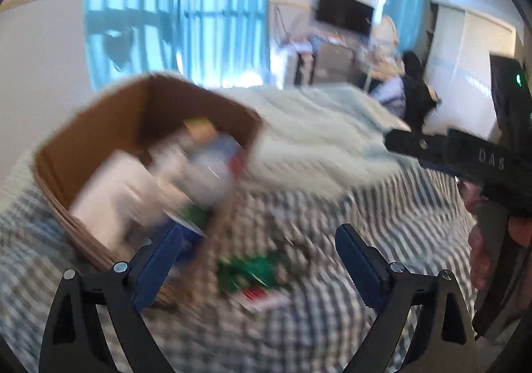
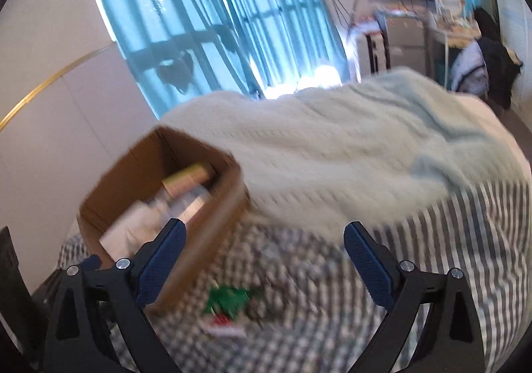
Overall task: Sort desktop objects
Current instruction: 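Carry the blister pack with the left tool while the right carries the capsule box into the box, then grasp the green packet with the left tool while the right grasps the brown bead bracelet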
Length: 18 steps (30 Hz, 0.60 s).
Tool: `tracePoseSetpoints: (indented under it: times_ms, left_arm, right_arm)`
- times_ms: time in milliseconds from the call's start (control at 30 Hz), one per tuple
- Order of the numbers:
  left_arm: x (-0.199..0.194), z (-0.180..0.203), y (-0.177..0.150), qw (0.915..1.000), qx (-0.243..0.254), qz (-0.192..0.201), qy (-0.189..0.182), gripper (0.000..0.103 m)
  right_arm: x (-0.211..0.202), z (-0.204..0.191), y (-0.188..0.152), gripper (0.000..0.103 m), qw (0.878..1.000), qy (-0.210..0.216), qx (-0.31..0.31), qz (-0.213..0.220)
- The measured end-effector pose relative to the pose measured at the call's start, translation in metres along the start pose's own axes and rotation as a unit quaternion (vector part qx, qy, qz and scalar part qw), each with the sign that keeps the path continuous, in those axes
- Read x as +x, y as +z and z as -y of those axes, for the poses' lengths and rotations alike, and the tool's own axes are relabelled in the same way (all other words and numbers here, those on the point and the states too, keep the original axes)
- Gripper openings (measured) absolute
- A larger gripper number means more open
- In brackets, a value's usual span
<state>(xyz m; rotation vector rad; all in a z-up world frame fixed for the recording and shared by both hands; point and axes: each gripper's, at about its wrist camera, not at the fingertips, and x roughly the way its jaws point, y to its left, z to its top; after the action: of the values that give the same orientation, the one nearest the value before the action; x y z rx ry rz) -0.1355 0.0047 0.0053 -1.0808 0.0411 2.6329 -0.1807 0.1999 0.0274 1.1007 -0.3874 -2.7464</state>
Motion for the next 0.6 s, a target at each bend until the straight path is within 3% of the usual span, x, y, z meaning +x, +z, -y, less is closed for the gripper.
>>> tracePoseSetpoints:
  times_ms: [133,233,267,333,467,533,600]
  left_arm:
    - [0.038,0.031,-0.033,0.9986,0.021,-0.048,0.007,0.096]
    - [0.067,0.038,-0.055,0.9963,0.02,-0.083,0.011,0.096]
    - [0.078,0.038,-0.061,0.9951,0.016,-0.096,0.016,0.096]
    - [0.093,0.034,-0.072,0.9936,0.018,-0.109,0.024,0.096]
    - [0.116,0.015,-0.084,0.9899,-0.007,-0.133,0.049,0.096]
    - [0.123,0.002,-0.087,0.9882,-0.036,-0.14,0.051,0.096]
    - [0.125,0.001,-0.086,0.9885,-0.031,-0.138,0.055,0.096]
  right_arm:
    - [0.015,0.026,-0.03,0.085,1.0,-0.004,0.007,-0.031]
    - [0.044,0.034,-0.049,0.068,0.998,-0.004,-0.001,-0.067]
    - [0.058,0.035,-0.054,0.058,0.996,-0.007,-0.007,-0.084]
    - [0.09,0.034,-0.067,0.05,0.992,-0.009,-0.019,-0.122]
    - [0.144,0.032,-0.088,0.048,0.984,0.001,-0.029,-0.178]
    - [0.168,0.034,-0.093,0.048,0.978,0.018,-0.011,-0.209]
    - [0.185,0.035,-0.095,0.048,0.973,0.028,0.003,-0.228]
